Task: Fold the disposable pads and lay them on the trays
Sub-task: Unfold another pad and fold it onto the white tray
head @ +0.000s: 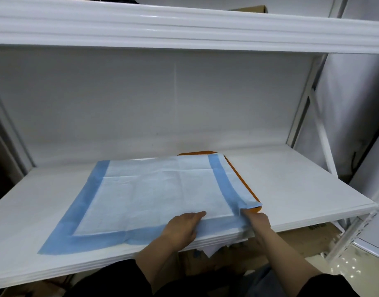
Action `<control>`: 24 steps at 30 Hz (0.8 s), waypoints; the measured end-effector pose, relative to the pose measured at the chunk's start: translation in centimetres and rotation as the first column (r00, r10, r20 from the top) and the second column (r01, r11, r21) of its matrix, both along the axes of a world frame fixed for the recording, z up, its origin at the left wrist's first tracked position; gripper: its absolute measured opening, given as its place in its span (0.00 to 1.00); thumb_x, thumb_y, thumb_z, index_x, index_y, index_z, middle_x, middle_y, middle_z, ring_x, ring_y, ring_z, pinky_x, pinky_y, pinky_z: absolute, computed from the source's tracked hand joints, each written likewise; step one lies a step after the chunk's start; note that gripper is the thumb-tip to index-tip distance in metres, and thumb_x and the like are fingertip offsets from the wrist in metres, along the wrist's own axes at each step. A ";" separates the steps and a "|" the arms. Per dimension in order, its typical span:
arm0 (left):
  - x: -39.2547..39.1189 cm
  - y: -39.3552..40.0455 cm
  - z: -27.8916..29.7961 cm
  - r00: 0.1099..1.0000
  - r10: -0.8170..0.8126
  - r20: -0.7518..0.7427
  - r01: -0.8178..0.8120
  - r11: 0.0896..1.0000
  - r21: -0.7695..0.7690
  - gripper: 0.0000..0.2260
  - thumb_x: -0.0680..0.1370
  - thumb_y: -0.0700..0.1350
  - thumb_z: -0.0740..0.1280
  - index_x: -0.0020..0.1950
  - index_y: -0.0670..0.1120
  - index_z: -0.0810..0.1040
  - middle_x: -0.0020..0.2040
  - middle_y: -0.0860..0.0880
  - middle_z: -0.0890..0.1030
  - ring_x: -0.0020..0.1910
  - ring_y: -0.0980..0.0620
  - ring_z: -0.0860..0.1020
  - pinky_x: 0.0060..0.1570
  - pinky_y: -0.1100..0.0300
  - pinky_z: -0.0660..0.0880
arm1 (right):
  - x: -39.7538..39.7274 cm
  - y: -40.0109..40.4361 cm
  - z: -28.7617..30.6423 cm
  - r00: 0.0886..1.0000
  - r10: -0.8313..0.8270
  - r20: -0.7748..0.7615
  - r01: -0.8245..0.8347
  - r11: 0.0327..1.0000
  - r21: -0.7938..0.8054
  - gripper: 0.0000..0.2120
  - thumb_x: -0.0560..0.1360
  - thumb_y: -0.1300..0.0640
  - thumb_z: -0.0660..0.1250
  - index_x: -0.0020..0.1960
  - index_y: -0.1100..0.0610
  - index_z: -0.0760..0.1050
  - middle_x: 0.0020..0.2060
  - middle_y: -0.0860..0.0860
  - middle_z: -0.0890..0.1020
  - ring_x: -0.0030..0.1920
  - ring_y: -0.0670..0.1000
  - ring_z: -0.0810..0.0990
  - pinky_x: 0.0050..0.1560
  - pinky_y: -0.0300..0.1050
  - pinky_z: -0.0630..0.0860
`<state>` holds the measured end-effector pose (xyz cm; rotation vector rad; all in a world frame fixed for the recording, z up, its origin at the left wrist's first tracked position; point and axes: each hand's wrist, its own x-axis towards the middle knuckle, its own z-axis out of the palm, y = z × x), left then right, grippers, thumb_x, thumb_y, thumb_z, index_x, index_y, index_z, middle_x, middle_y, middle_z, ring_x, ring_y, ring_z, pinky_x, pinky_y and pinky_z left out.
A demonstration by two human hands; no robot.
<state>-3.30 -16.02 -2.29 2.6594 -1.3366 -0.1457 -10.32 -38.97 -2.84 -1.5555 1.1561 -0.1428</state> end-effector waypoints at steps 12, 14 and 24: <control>-0.3 -1.1 -0.7 0.993 0.021 0.116 -0.037 0.990 0.138 0.24 0.83 0.45 0.50 0.78 0.52 0.47 0.79 0.49 0.50 0.77 0.48 0.52 0.75 0.51 0.50 | -0.3 -1.6 0.9 0.917 -0.113 0.382 0.105 0.994 0.043 0.10 0.74 0.57 0.69 0.49 0.60 0.71 0.47 0.58 0.77 0.48 0.57 0.76 0.56 0.56 0.77; -0.6 -1.1 -0.5 0.996 0.016 0.093 -0.031 0.985 0.171 0.24 0.83 0.46 0.50 0.78 0.53 0.46 0.79 0.49 0.48 0.77 0.48 0.49 0.75 0.49 0.47 | -0.5 -1.7 0.2 0.944 -0.162 0.287 0.170 0.985 -0.005 0.07 0.74 0.58 0.69 0.46 0.60 0.73 0.48 0.61 0.78 0.47 0.60 0.77 0.56 0.59 0.77; -0.9 -1.7 -1.1 0.997 -0.058 0.057 0.040 0.961 0.272 0.33 0.79 0.62 0.52 0.77 0.56 0.37 0.78 0.52 0.38 0.77 0.50 0.39 0.74 0.44 0.38 | -1.5 -1.9 0.1 0.937 -0.261 0.234 0.275 0.961 -0.029 0.12 0.81 0.57 0.56 0.57 0.64 0.72 0.51 0.61 0.75 0.47 0.59 0.73 0.47 0.52 0.75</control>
